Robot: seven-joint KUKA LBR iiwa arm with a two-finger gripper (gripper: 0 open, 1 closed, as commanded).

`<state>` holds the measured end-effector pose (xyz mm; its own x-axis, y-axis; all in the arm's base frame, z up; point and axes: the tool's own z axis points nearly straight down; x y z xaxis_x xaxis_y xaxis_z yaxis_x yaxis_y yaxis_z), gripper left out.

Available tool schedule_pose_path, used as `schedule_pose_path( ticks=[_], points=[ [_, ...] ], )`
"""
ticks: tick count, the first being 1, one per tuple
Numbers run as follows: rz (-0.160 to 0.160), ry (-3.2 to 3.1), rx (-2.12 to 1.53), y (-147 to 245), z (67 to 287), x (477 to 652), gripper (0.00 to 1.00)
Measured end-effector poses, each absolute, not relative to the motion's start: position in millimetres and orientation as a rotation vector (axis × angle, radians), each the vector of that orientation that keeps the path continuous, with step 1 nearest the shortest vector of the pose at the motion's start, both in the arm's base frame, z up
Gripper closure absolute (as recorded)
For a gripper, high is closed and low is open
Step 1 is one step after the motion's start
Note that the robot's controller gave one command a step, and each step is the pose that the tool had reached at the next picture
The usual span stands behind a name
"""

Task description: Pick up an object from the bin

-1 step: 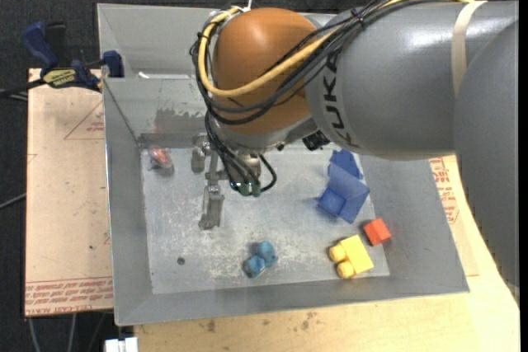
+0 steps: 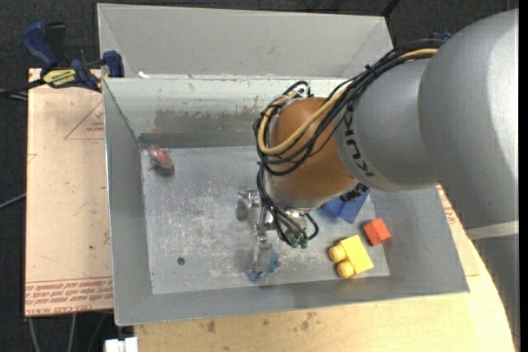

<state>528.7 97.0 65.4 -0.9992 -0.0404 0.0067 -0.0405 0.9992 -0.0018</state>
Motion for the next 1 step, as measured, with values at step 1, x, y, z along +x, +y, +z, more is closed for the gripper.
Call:
schedule_pose_path(
  ticks=[1],
  points=[
    [0.0, -3.144, 0.093, 62.0, 101.9, 478.5, 0.0]
  ],
)
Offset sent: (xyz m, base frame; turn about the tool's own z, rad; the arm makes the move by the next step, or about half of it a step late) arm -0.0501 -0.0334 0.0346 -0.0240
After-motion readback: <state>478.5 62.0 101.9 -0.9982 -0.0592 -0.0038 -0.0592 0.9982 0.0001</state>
